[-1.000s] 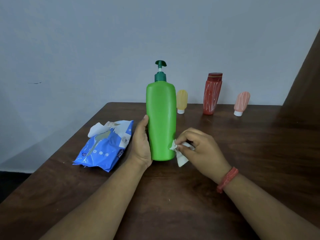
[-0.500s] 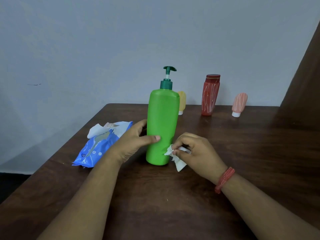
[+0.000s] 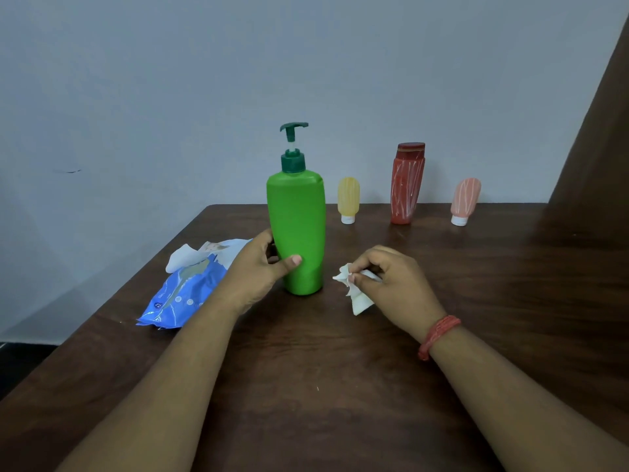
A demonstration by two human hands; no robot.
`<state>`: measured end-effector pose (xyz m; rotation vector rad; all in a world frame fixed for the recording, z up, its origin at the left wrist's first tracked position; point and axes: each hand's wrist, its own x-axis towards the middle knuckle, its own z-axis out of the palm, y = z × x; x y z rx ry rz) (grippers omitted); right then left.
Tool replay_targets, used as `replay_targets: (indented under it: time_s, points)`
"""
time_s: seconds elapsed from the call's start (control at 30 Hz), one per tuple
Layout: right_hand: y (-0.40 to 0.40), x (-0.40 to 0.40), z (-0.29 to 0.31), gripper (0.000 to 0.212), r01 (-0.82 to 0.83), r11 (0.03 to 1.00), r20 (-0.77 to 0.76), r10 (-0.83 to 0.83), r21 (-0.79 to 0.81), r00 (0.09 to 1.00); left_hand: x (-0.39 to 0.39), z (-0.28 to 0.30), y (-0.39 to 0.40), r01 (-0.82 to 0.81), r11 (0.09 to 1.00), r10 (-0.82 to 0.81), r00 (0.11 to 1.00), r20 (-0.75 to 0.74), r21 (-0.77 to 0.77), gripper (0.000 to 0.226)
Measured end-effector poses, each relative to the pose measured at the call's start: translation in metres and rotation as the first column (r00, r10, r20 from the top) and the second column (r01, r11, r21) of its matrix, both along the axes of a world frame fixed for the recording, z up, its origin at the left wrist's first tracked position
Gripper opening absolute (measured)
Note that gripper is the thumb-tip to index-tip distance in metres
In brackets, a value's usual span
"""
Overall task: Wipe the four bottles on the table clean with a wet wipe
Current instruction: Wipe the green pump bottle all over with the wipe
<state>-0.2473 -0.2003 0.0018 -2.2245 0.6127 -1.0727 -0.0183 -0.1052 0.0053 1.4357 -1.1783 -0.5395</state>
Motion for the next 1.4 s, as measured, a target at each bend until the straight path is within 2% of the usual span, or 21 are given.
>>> replay_targets:
  time_s: [0.3, 0.5, 0.7, 0.83, 1.07, 1.4]
  points:
    - [-0.017, -0.007, 0.0, 0.011, 0.113, 0.989, 0.073, -0.12, 0.097, 0.99, -0.011, 0.0, -0.022, -0.105, 0.994, 0.106, 0.993, 0.042, -0.032, 0.046]
    - [-0.031, -0.008, -0.005, 0.01, 0.182, 0.958, 0.187, -0.225, 0.222, 0.956, 0.007, 0.012, -0.075, -0.133, 0.99, 0.125, 0.983, 0.138, 0.049, 0.045]
    - [-0.04, -0.006, -0.011, 0.015, 0.17, 0.918, 0.238, -0.265, 0.358, 0.935, 0.036, 0.021, -0.125, -0.184, 0.977, 0.16, 0.967, 0.2, 0.107, 0.049]
    - [-0.044, -0.005, -0.015, 0.014, 0.146, 0.891, 0.292, -0.29, 0.429, 0.911, 0.056, 0.025, -0.144, -0.192, 0.974, 0.168, 0.968, 0.186, 0.12, 0.049]
    - [-0.044, -0.002, -0.014, 0.013, 0.116, 0.876, 0.284, -0.274, 0.468, 0.919, 0.094, 0.027, -0.159, -0.205, 0.965, 0.171, 0.965, 0.198, 0.162, 0.051]
    - [-0.045, -0.002, -0.016, 0.013, 0.103, 0.866, 0.283, -0.27, 0.49, 0.92, 0.1, 0.026, -0.164, -0.196, 0.968, 0.169, 0.97, 0.177, 0.154, 0.051]
